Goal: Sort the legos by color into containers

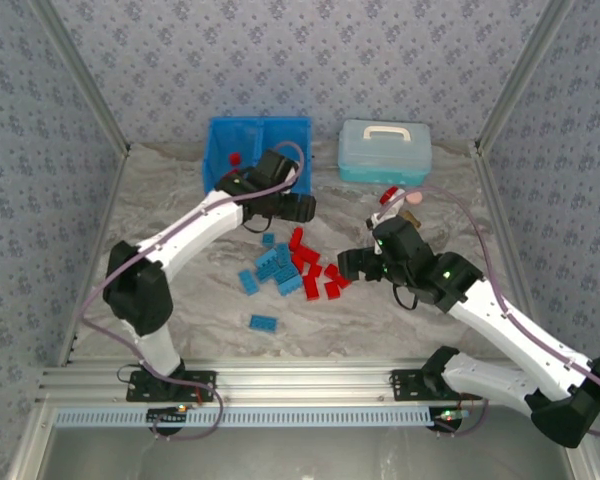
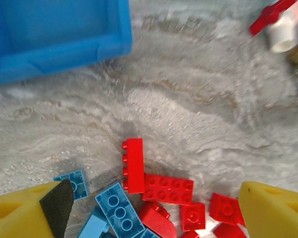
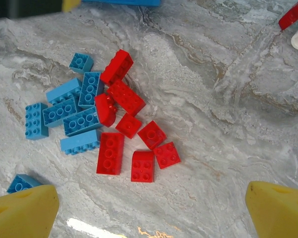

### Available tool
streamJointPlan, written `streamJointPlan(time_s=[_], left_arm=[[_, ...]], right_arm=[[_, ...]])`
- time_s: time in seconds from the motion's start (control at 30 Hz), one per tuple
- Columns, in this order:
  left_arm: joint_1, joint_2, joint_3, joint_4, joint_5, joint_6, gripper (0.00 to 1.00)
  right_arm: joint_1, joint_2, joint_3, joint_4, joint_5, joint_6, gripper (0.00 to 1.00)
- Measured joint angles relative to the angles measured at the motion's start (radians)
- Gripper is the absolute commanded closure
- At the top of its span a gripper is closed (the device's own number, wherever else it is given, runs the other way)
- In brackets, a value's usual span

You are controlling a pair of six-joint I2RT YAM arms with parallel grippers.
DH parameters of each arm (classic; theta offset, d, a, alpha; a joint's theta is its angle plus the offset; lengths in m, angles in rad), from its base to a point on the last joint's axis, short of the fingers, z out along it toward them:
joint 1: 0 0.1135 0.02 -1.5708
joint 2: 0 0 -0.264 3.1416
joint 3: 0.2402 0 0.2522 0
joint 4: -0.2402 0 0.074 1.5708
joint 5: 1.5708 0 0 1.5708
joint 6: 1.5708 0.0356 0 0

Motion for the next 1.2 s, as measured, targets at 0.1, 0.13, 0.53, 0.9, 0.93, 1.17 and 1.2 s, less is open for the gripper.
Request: streamJointPlan(time_s=[0.1, 0.13, 0.53, 0.9, 0.93, 1.17, 1.2], left_arm=[[0.005, 0.098, 0.004, 0.029, -0.003, -0.013, 0.24], [0.005, 0.137, 0.011, 0.032, -0.003, -0.017, 0.27], [0.008, 0.394, 0.13, 0.019, -0.002, -0.022, 0.48], [0.008, 0.396, 0.101, 0.027, -0.006, -0.047, 0.75], [0.008, 0.396, 0.101, 0.028, -0.006, -0.05, 0.77], [0.023, 0.359, 0.102, 0.018, -0.02, -0.058, 0.81], [0.032, 0.343, 0.103, 0.016, -0.026, -0.058, 0.81]], right_arm=[[0.0, 0.0, -0.014, 0.0, 0.0, 0.005, 0.01], [0.0, 0.0, -0.018, 0.0, 0.0, 0.006, 0.01], [0.0, 0.005, -0.027, 0.003, 0.002, 0.012, 0.0], [0.0, 0.061, -0.027, 0.023, 0.003, 0.011, 0.01], [0.0, 0.061, -0.027, 0.023, 0.003, 0.012, 0.0], [0.0, 0.061, -0.026, 0.023, 0.004, 0.011, 0.0], [0.0, 0.061, -0.026, 0.023, 0.004, 0.011, 0.01]])
